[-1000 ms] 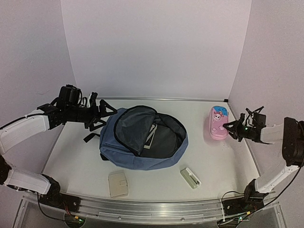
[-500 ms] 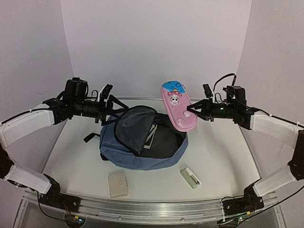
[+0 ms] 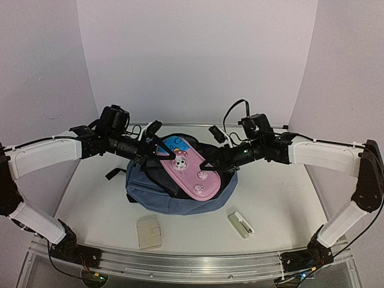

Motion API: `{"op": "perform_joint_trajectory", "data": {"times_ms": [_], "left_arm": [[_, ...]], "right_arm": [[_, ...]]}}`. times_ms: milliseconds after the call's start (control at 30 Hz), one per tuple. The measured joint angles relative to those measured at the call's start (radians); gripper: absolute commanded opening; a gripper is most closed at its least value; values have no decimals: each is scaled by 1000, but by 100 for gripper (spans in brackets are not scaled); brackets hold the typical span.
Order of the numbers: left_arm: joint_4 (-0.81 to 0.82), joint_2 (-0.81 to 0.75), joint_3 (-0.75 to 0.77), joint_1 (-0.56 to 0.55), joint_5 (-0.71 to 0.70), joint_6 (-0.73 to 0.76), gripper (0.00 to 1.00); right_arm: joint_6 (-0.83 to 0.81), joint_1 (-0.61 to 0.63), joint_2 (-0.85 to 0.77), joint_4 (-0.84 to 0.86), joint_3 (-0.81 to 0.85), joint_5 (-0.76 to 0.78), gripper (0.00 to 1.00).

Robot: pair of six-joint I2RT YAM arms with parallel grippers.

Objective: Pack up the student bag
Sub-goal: Place the stationery in the student bag.

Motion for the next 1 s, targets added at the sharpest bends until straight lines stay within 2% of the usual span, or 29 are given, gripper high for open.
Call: {"op": "perform_joint_trajectory", "data": {"times_ms": [300, 367, 467, 533, 600, 667, 700, 800, 900, 1000], "left_arm": [[-8, 16, 17, 0, 2, 10, 99], [-11, 17, 17, 1, 2, 11, 86], [-8, 17, 21, 1, 3, 21, 53], [-9, 17, 25, 1, 4, 24, 40], [-6, 17, 26, 6, 9, 25, 24], [0, 17, 27, 9, 17, 23, 14], [1, 17, 27, 9, 19, 27, 11], [3, 16, 26, 8, 8, 23, 5], [21, 5, 16, 4, -29, 10, 0], [78, -54, -39, 3, -93, -24, 0]], "right_arm": [[-81, 77, 7, -48, 61, -49, 0], [-96, 88, 10, -67, 64, -47, 0], [-118, 90, 18, -85, 65, -48, 0], [-132, 92, 20, -96, 66, -48, 0], [-143, 92, 20, -99, 70, -49, 8], [-152, 91, 21, -102, 73, -45, 23], [-154, 91, 21, -105, 73, -41, 27], [-150, 91, 24, -105, 74, -20, 54], [-145, 91, 24, -87, 75, 21, 76], [-110, 92, 15, -34, 62, 82, 88]]}}
